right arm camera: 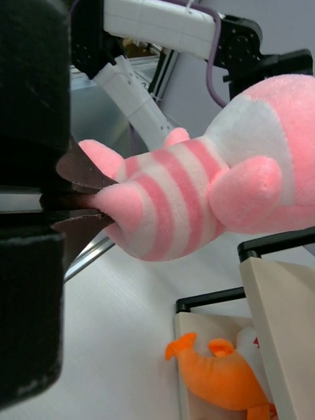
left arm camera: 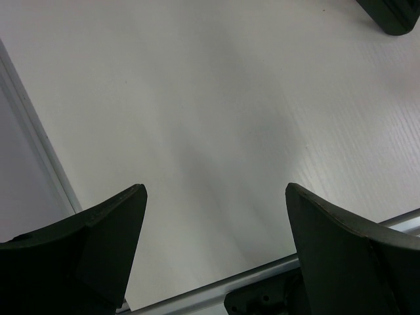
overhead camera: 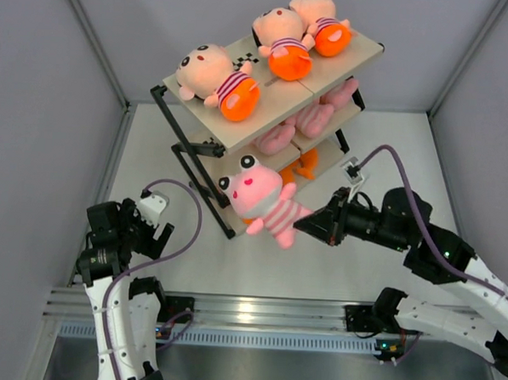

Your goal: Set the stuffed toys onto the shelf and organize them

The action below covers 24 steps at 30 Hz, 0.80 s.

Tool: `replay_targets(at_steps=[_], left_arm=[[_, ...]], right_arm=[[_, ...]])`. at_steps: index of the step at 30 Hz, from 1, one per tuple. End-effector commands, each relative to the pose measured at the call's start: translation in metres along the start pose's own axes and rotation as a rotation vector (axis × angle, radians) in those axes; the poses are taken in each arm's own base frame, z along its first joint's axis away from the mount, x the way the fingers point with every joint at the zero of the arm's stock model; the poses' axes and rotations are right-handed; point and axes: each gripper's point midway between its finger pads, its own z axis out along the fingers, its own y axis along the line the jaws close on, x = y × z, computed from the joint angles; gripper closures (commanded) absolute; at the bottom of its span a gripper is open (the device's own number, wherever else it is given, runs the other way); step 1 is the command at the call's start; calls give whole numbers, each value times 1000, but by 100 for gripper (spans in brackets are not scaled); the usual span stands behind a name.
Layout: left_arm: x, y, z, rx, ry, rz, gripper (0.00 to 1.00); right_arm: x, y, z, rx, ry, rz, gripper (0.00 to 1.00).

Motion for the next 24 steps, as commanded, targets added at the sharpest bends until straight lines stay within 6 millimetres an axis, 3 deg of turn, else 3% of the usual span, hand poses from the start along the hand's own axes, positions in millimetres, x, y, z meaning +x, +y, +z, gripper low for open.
replay_targets(at_steps=[1, 6, 15, 24], left_arm=[[-9, 4, 2, -8, -43, 10, 7], [-9, 4, 2, -8, -43, 12, 7], [-10, 3, 4, 3, -40, 8, 7], [-9, 4, 4, 1, -35, 5, 7]], right_arm=[[-15, -6, 26, 68, 6, -26, 100], [-43, -10, 59, 126, 0, -50, 100], [-80, -22, 91, 129, -83, 0, 100], [-97, -30, 139, 121, -83, 24, 100]])
